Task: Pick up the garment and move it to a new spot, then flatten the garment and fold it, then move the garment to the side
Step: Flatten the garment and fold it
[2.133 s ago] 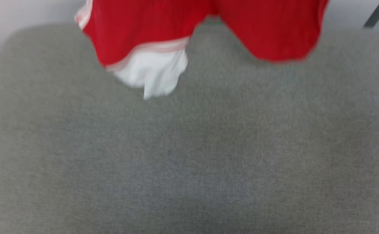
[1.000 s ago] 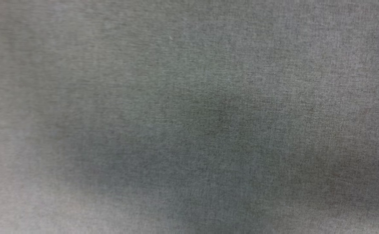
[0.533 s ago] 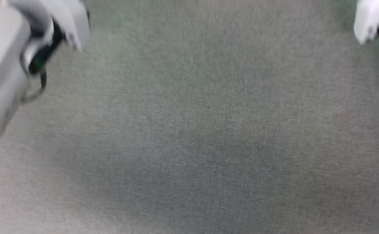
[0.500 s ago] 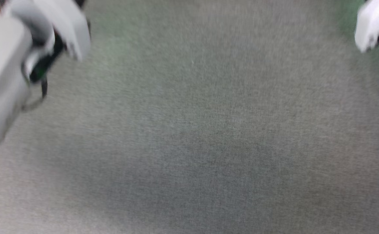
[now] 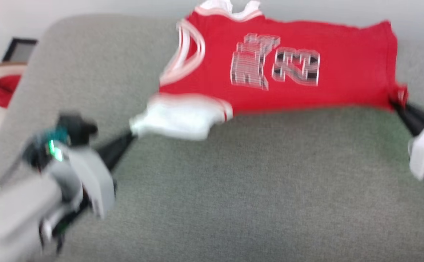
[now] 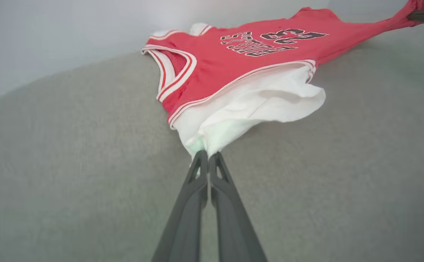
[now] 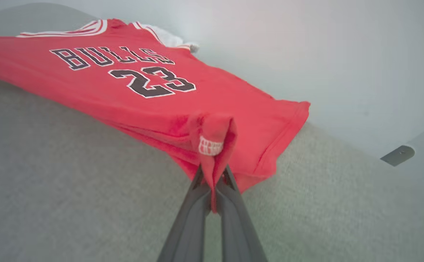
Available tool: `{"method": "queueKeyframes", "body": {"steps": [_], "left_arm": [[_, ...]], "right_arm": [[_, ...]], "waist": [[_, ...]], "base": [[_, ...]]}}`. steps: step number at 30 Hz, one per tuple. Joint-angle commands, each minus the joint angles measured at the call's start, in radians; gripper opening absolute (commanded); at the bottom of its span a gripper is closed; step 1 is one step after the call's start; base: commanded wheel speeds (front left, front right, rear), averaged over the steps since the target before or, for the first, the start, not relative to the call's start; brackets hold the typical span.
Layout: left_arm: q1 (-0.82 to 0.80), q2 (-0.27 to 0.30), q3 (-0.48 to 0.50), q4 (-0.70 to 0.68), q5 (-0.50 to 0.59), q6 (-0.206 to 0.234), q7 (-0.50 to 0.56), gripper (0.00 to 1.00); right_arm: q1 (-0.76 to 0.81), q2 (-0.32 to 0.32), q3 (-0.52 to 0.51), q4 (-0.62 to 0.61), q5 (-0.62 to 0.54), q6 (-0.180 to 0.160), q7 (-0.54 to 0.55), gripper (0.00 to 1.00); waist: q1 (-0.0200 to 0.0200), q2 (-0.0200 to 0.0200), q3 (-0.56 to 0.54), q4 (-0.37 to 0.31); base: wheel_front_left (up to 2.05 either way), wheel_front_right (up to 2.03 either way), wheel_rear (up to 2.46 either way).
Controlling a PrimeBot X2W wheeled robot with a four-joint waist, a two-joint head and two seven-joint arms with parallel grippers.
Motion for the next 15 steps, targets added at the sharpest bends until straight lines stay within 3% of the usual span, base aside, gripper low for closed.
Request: {"method": "queueKeyframes", "body": {"steps": [1,8,15], "left_arm": [[0.073,0.036,-0.007,-0.068,-0.025,0.046,0.011,0.0],[0.299,0.124,-0.023,-0.315,-0.11,0.213,0.012,0.0],[0.492,0.163,-0.027,-0.458,-0.213,0.339,-0.044,0.0]], "right_arm": [[0.069,-0.026,0.002,-0.032,0.021,-0.001,-0.007,0.0],[0.29,-0.106,-0.025,-0.153,0.038,-0.001,-0.004,0.0],[0.503,-0.131,-0.121,-0.256,0.015,-0.001,-0.004,0.0]], "waist": [[0.0,0.0,-0.094,0.018],[0.0,0.0,-0.135,0.034],[0.0,0.0,-0.146,0.035]], "base": [[0.0,0.0,0.0],[0.0,0.0,0.0],[0.0,0.0,0.0]]}}
